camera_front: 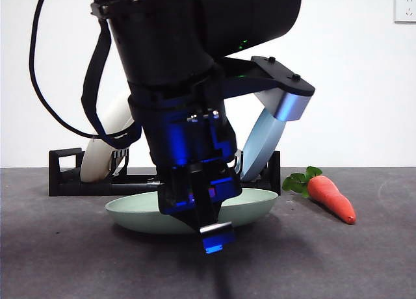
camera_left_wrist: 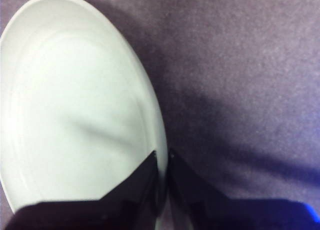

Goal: Take the green plate from the plate rack,put the plate on the table,take the carrot from the table,put the carrot in the plate

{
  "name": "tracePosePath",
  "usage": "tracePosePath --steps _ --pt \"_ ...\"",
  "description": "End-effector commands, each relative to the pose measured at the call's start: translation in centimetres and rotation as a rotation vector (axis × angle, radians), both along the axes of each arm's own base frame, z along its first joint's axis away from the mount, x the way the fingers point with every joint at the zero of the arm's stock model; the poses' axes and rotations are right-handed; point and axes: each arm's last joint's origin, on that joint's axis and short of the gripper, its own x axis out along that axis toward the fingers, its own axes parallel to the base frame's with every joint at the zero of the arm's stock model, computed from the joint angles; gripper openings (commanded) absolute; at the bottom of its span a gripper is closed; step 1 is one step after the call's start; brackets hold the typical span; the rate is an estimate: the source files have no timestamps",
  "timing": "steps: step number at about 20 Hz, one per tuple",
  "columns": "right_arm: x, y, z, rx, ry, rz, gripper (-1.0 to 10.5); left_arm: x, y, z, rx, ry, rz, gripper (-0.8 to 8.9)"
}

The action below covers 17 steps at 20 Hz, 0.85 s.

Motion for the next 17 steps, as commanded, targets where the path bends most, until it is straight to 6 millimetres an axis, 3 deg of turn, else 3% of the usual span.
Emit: tracePosePath --steps 1,2,3,7,12,17 --pt "0.1 0.0 0.2 0.009 -0.020 -0.005 6.9 -0.2 -0.1 -0.6 -0.017 0.063 -0.008 2.00" --pt "0.2 0.1 0.3 0.016 -0.022 -0.013 6.9 -0.2 -0.1 -0.6 -0.029 0.063 0.014 3.00" --pt "0.3 0.1 0.3 0.021 -0.028 -0.018 6.9 -0.2 -0.2 -0.5 -0.038 0.065 0.023 3.33" --pt "1.3 0.2 0.3 0.030 -0.033 -0.036 6.9 -0.1 -0.3 1.4 -0.097 0.068 0.082 3.33" --pt "5.6 0.7 -0.3 0.048 -0.070 -0.092 6.9 -0.8 0.7 9.5 -0.414 0.131 0.283 3.33" --pt "11.8 1.5 -3.7 0.022 -0.031 -0.143 6.9 -3.2 4.6 18.3 -0.776 0.150 0.249 3.33"
